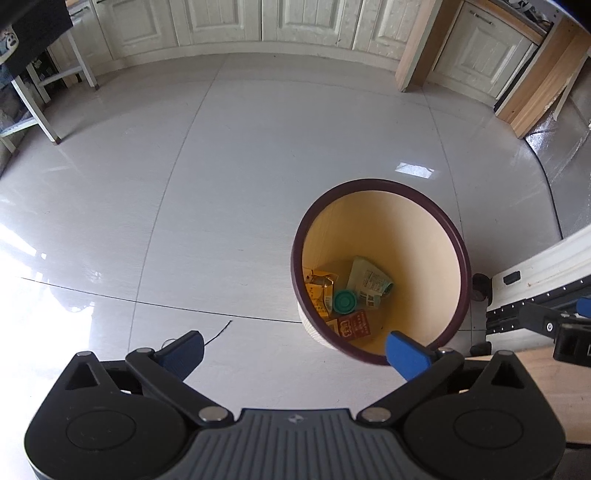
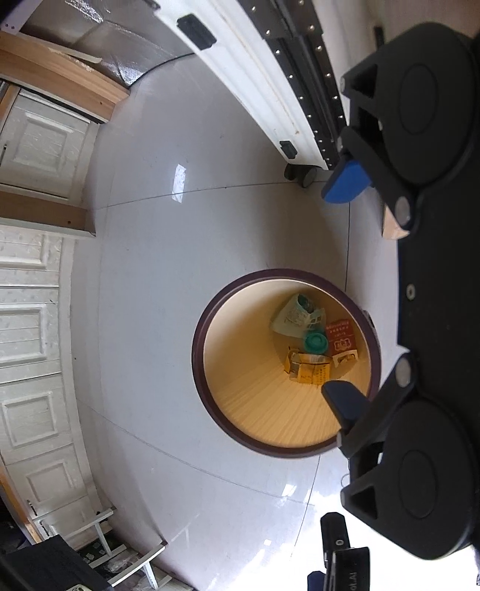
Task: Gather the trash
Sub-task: 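Raise both open tools from the wastebasket back toward the table, then grasp the cardboard strip with the left tool while the right tool grasps the blue snack bag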
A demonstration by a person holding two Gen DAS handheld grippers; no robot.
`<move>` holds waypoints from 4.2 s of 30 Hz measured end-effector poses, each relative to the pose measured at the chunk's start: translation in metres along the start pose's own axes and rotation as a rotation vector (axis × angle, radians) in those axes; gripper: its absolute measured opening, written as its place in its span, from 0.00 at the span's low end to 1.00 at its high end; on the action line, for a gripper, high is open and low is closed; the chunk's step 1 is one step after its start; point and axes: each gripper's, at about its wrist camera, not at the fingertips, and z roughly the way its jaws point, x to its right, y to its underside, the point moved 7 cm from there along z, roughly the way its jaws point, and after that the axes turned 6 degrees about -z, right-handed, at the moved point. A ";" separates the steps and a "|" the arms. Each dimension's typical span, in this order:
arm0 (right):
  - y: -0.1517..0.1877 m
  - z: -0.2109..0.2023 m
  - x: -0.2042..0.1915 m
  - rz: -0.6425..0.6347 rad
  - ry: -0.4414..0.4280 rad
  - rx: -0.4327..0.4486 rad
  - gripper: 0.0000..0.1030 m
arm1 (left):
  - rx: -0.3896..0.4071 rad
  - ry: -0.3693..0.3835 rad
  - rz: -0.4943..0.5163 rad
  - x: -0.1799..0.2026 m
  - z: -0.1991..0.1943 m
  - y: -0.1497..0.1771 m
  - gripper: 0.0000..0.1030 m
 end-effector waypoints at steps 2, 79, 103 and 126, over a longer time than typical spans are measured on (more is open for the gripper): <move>0.002 -0.008 -0.001 -0.003 0.008 0.005 1.00 | 0.013 0.000 -0.007 -0.003 -0.010 0.004 1.00; 0.044 -0.460 0.261 -0.052 0.342 0.872 1.00 | 0.789 0.492 0.404 0.299 -0.413 0.029 1.00; -0.008 -0.357 0.308 -0.646 0.415 0.524 0.88 | 0.609 0.533 0.675 0.391 -0.350 0.009 0.73; -0.024 -0.359 0.328 -0.225 0.157 0.589 0.24 | 0.502 0.488 0.769 0.454 -0.283 -0.046 0.37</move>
